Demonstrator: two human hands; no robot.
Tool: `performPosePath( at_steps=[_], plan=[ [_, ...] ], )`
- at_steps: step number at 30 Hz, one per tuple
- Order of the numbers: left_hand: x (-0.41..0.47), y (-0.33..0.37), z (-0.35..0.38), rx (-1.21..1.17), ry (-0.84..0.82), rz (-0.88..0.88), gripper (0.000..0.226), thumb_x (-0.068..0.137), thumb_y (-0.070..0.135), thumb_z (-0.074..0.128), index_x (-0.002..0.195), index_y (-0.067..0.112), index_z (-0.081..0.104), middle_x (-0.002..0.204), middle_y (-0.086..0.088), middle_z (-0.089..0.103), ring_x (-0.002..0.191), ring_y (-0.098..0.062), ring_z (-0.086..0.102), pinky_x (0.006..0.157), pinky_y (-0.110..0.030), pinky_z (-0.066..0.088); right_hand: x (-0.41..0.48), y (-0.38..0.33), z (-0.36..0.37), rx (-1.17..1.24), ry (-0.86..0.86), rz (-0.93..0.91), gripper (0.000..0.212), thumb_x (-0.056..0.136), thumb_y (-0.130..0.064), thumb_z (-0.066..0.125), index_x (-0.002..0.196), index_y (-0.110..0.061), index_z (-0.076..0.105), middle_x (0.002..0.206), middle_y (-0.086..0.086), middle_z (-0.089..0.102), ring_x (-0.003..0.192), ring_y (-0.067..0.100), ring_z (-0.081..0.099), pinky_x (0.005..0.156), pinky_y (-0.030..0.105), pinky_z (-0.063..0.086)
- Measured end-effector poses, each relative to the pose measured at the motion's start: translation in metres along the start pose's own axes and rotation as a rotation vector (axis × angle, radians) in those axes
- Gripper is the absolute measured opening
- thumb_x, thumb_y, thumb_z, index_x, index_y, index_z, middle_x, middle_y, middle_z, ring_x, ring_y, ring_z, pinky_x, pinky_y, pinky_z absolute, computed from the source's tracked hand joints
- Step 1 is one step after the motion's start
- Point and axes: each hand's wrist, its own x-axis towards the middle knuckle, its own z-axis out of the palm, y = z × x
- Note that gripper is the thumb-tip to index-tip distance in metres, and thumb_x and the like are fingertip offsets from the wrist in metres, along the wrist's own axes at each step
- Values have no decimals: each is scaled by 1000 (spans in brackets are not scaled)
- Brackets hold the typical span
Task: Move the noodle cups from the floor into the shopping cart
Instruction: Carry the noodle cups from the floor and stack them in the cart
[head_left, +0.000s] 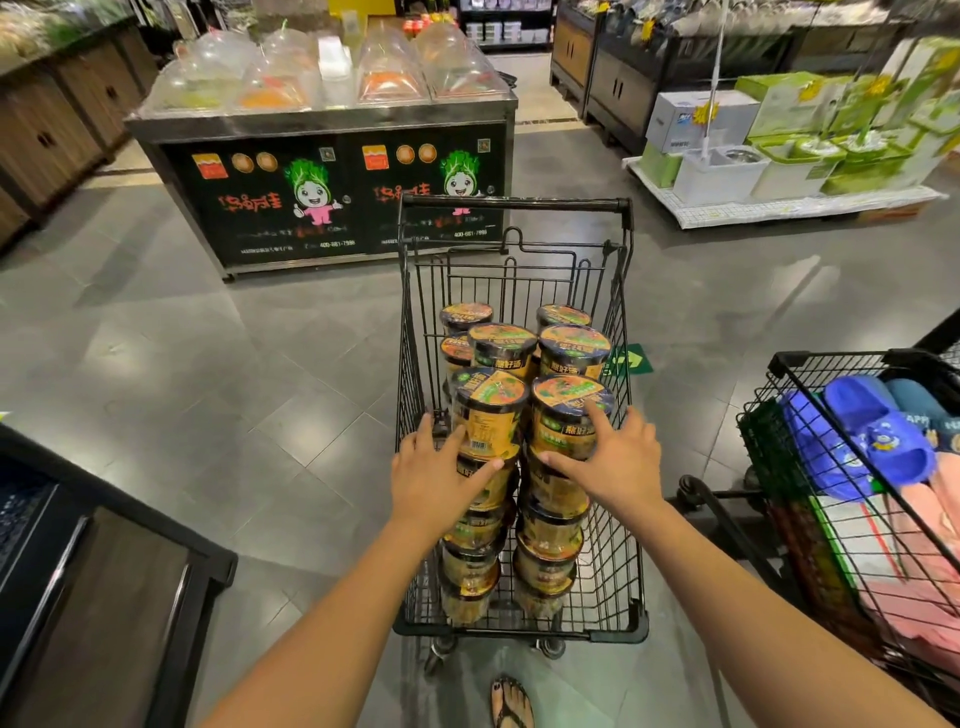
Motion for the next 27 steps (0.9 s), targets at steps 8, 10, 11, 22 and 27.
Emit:
performPosePath(
  at_steps=[8,10,11,22,27],
  plan=[
    [-27,-35,-20,-10,106,-135,88,82,81,31,154,31,20,161,-15,4,146,-33,12,116,-44,19,-11,-65,9,-92,99,-380,94,73,-79,54,146,-25,33,148,21,30,136,40,25,108,50,28],
    [-45,-61,-25,-4,149,-231,87,83,80,31,154,31,19,161,-16,4,146,-33,11,115,-44,19,-19,-97,19,-92,54,-515,92,74,-77,55,146,-23,37,147,21,34,134,41,28,107,50,29],
    [-56,-77,-27,-6,164,-293,87,83,81,31,153,31,19,161,-16,4,146,-34,12,115,-44,20,-25,-115,24,-101,11,-577,93,75,-77,54,148,-24,34,148,21,33,134,40,28,108,49,28],
    [-302,-216,-9,-82,219,-1107,89,81,83,28,153,31,20,161,-15,2,146,-34,13,114,-44,23,-184,-283,115,-306,-371,-1210,95,76,-77,52,150,-23,26,148,17,31,136,33,28,107,41,29],
    [-440,-226,29,-164,206,-1404,87,83,82,28,153,31,20,161,-15,3,146,-34,13,115,-42,22,-311,-305,154,-402,-480,-1432,97,75,-77,53,151,-24,24,142,13,37,132,32,33,106,40,31]
  ],
)
